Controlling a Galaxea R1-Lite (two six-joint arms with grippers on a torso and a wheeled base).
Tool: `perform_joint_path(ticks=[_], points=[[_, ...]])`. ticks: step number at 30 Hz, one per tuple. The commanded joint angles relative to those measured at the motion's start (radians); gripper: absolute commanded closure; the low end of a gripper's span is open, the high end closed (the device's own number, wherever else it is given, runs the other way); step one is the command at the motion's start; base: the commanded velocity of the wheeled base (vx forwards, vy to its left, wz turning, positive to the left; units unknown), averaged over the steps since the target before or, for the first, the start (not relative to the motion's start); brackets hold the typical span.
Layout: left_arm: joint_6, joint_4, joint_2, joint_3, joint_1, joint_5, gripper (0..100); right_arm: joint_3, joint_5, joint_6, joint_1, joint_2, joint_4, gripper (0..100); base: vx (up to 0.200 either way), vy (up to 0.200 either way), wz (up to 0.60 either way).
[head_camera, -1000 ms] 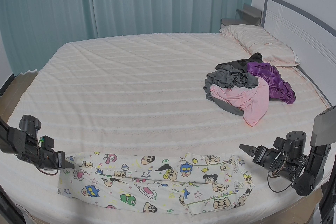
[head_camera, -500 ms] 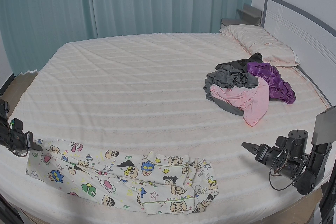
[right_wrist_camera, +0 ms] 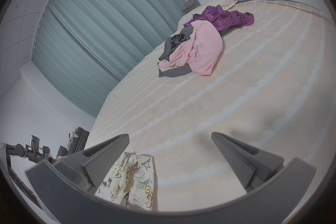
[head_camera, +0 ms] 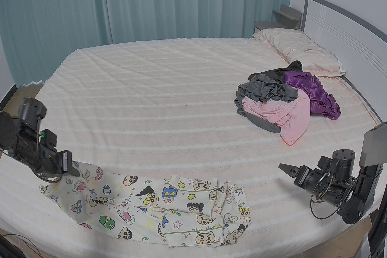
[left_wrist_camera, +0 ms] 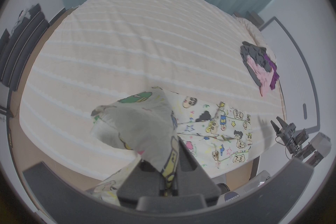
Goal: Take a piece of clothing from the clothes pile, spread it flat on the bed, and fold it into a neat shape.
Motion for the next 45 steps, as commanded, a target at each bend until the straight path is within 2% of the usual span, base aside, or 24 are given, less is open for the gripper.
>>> perform_joint_path(ticks=[1, 2, 3, 4, 5, 11, 14, 20, 24, 31, 38, 41, 42, 45], points=[[-0.291, -0.014, -0.045, -0.006, -0.488, 0.259, 100, 0.000, 0.001, -0.002, -0.001, 0.003, -0.006, 0, 0.000, 0.000, 0.00], [-0.318, -0.025, -0.033, -0.011, -0.536, 0.282, 100, 0.000, 0.001, -0.002, -0.001, 0.003, -0.006, 0, 0.000, 0.000, 0.00], [-0.318, -0.025, -0.033, -0.011, -0.536, 0.282, 100, 0.000, 0.001, -0.002, -0.001, 0.003, -0.006, 0, 0.000, 0.000, 0.00], [-0.363, -0.054, 0.025, -0.029, -0.618, 0.319, 100, 0.000, 0.001, -0.003, 0.000, 0.006, -0.006, 0, 0.000, 0.000, 0.00], [-0.378, -0.071, 0.064, -0.040, -0.660, 0.333, 100, 0.000, 0.001, -0.003, 0.002, 0.006, -0.006, 0, 0.000, 0.000, 0.00], [-0.476, -0.082, 0.212, -0.143, -0.816, 0.351, 100, 0.002, -0.001, -0.005, 0.004, 0.009, -0.006, 0, 0.000, 0.000, 0.00], [-0.528, -0.080, 0.268, -0.206, -0.872, 0.351, 100, 0.002, -0.001, -0.005, 0.005, 0.009, -0.006, 0, 0.000, 0.000, 0.00], [-0.576, -0.082, 0.324, -0.302, -0.967, 0.348, 100, 0.003, -0.001, -0.005, 0.007, 0.009, -0.006, 0, 0.000, 0.000, 0.00], [-0.616, -0.082, 0.334, -0.350, -1.000, 0.343, 100, 0.005, -0.001, -0.005, 0.019, 0.009, -0.006, 0, 0.000, 0.000, 0.00], [-0.648, -0.095, 0.326, -0.387, -1.002, 0.313, 100, 0.003, -0.002, -0.005, 0.020, 0.007, -0.006, 0, 0.000, 0.000, 0.00], [-0.669, -0.229, 0.378, -0.382, -0.993, 0.328, 100, 0.005, -0.002, -0.005, 0.020, 0.006, -0.006, 0, 0.000, 0.000, 0.00], [-0.669, -0.238, 0.383, -0.375, -0.991, 0.323, 100, 0.003, -0.002, -0.005, 0.020, 0.006, -0.006, 0, 0.000, 0.000, 0.00], [-0.671, -0.243, 0.381, -0.370, -0.991, 0.322, 0, 0.003, -0.002, -0.005, 0.020, 0.006, -0.006, 0, 0.000, 0.000, 0.00], [-0.672, -0.244, 0.381, -0.370, -0.993, 0.320, 0, 0.003, -0.002, -0.005, 0.020, 0.009, -0.006, 0, 0.000, 0.000, 0.00]])
